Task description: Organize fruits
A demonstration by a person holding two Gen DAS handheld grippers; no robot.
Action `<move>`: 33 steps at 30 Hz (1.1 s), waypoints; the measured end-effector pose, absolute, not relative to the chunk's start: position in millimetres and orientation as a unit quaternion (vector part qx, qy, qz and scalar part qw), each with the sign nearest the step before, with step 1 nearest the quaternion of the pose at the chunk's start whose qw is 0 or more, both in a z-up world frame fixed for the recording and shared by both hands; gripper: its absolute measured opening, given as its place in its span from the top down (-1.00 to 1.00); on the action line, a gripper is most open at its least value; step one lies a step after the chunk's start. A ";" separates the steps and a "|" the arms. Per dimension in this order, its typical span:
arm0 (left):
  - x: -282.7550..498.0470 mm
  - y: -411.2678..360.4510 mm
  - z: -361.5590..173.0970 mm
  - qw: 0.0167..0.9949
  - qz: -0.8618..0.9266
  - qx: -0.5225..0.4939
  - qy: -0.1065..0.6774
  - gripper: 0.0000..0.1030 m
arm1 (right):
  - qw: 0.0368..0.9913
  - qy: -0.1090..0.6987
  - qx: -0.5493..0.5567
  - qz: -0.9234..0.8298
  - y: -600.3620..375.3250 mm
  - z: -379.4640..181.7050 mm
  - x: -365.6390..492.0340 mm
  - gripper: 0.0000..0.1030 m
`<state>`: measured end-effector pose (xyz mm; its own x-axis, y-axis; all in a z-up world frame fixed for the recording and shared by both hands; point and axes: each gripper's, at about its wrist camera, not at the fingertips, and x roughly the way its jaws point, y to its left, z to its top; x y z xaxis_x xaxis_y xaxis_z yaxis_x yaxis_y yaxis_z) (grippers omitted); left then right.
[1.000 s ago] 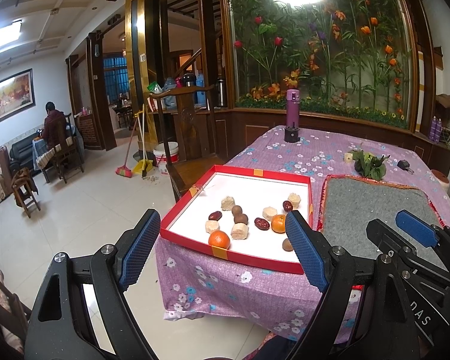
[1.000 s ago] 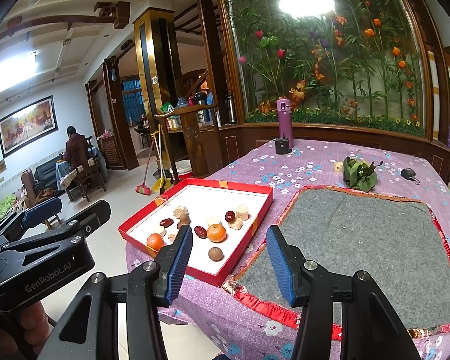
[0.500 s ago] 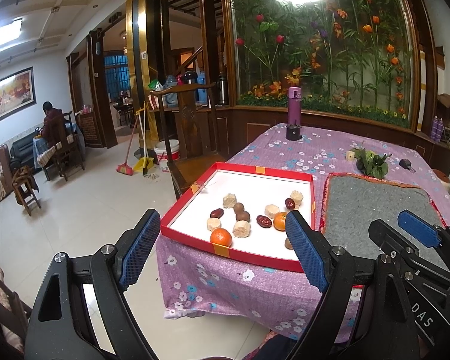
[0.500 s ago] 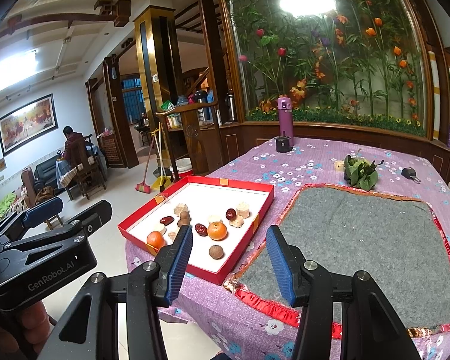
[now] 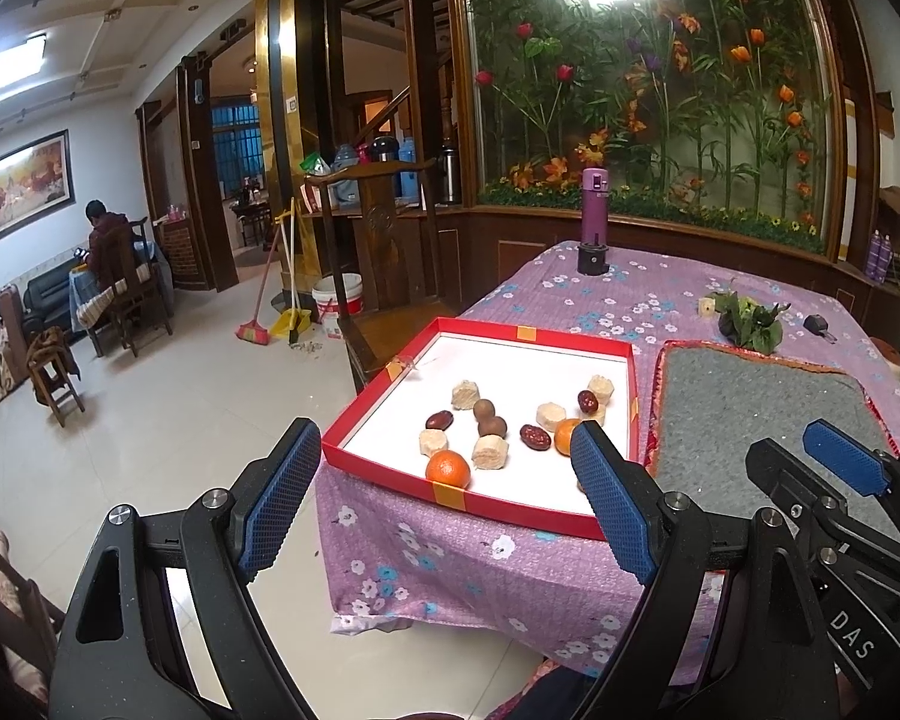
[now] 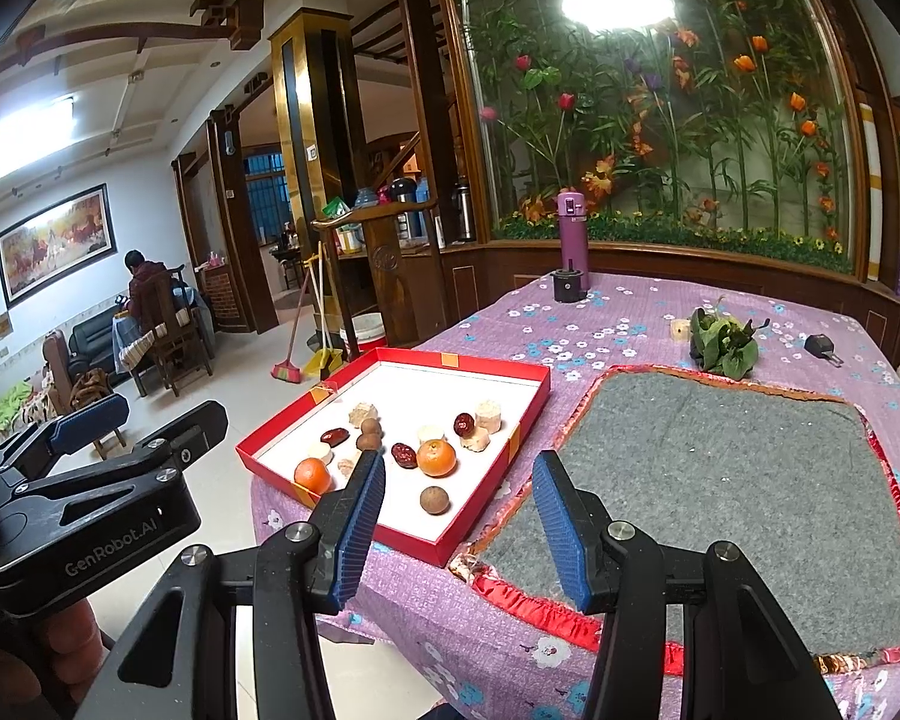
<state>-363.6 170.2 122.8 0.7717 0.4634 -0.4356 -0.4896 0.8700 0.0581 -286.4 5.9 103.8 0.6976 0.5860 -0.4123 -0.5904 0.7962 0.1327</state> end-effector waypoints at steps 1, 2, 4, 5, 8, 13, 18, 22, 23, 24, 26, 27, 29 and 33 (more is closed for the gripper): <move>-362.3 171.3 122.0 0.940 0.254 -0.029 0.224 -0.66 | 0.921 0.222 -0.005 0.319 6.0 103.9 -286.4 0.04; -362.8 171.2 121.0 0.940 0.255 -0.029 0.225 -0.67 | 0.921 0.222 -0.005 0.319 5.5 103.2 -286.7 0.04; -361.9 172.0 120.6 0.939 0.256 -0.029 0.226 -0.67 | 0.921 0.222 -0.006 0.319 6.4 103.3 -285.9 0.04; -361.2 172.3 120.7 0.939 0.257 -0.029 0.226 -0.67 | 0.921 0.222 -0.006 0.320 5.4 102.2 -286.3 0.04; -360.2 172.4 121.2 0.939 0.259 -0.027 0.226 -0.67 | 0.921 0.222 -0.006 0.319 5.7 102.5 -286.2 0.04; -360.1 173.2 121.2 0.938 0.259 -0.028 0.228 -0.67 | 0.921 0.223 -0.007 0.320 5.9 102.4 -286.0 0.04; -360.0 173.4 120.7 0.938 0.258 -0.029 0.229 -0.66 | 0.920 0.225 -0.011 0.322 7.9 101.2 -285.0 0.04; -360.0 174.5 119.4 0.938 0.256 -0.029 0.230 -0.66 | 0.920 0.224 -0.017 0.323 7.8 101.6 -285.7 0.04; -360.0 174.5 119.3 0.938 0.256 -0.030 0.230 -0.66 | 0.920 0.223 -0.019 0.322 8.5 101.8 -285.9 0.04; -360.0 174.7 118.8 0.939 0.256 -0.030 0.230 -0.66 | 0.920 0.222 -0.020 0.323 9.3 102.3 -286.1 0.04; -358.9 174.8 119.3 0.938 0.256 -0.030 0.230 -0.66 | 0.920 0.222 -0.022 0.324 8.7 102.6 -286.2 0.04; -359.1 174.7 119.2 0.939 0.256 -0.030 0.230 -0.66 | 0.919 0.222 -0.022 0.324 10.1 103.4 -286.1 0.04; -358.4 175.1 119.4 0.939 0.255 -0.029 0.230 -0.66 | 0.920 0.222 -0.022 0.324 10.1 103.4 -286.2 0.04; -359.2 174.6 119.3 0.939 0.255 -0.031 0.230 -0.67 | 0.922 0.216 -0.018 0.321 8.9 105.7 -285.9 0.04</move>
<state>-359.2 174.6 119.3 0.7635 0.4655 -0.4476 -0.4936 0.8676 0.0602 -285.9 8.9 105.7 0.7007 0.5837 -0.4104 -0.5990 0.7937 0.1062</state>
